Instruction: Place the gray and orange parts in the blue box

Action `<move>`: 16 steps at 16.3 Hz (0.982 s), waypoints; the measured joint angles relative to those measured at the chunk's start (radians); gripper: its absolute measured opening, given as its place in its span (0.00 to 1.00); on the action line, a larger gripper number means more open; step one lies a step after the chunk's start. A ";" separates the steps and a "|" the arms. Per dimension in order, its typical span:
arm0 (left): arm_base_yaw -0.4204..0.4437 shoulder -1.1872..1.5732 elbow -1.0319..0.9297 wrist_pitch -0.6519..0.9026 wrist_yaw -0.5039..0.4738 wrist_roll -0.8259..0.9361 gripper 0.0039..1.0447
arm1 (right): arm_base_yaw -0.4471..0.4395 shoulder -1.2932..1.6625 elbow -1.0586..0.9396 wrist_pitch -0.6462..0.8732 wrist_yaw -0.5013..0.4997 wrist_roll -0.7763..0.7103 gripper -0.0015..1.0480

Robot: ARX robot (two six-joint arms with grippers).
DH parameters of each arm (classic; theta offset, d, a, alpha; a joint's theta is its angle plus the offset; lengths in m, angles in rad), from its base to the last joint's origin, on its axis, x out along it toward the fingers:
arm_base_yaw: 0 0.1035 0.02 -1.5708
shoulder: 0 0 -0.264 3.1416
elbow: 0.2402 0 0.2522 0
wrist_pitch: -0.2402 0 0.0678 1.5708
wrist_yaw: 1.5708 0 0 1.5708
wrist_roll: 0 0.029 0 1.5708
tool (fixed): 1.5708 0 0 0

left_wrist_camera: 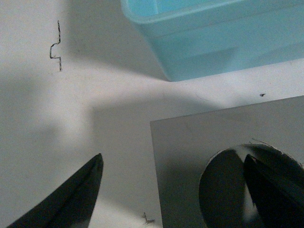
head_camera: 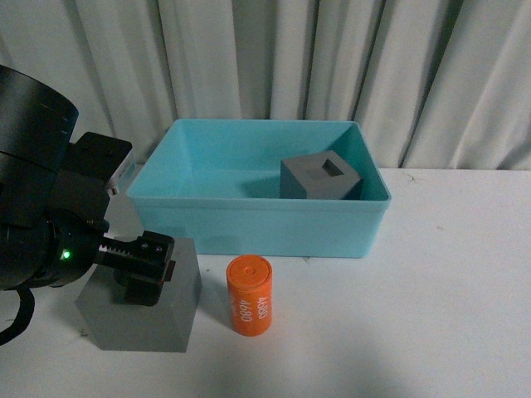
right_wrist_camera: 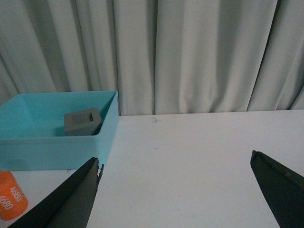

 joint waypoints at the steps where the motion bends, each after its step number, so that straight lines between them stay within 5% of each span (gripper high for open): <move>1: 0.000 0.000 0.000 -0.004 0.003 0.000 0.77 | 0.000 0.000 0.000 0.000 0.000 0.000 0.94; 7: -0.004 -0.019 -0.002 -0.050 0.034 -0.033 0.22 | 0.000 0.000 0.000 0.000 0.000 0.000 0.94; 16: -0.027 -0.383 0.141 -0.315 0.109 -0.175 0.17 | 0.000 0.000 0.000 0.000 0.000 0.000 0.94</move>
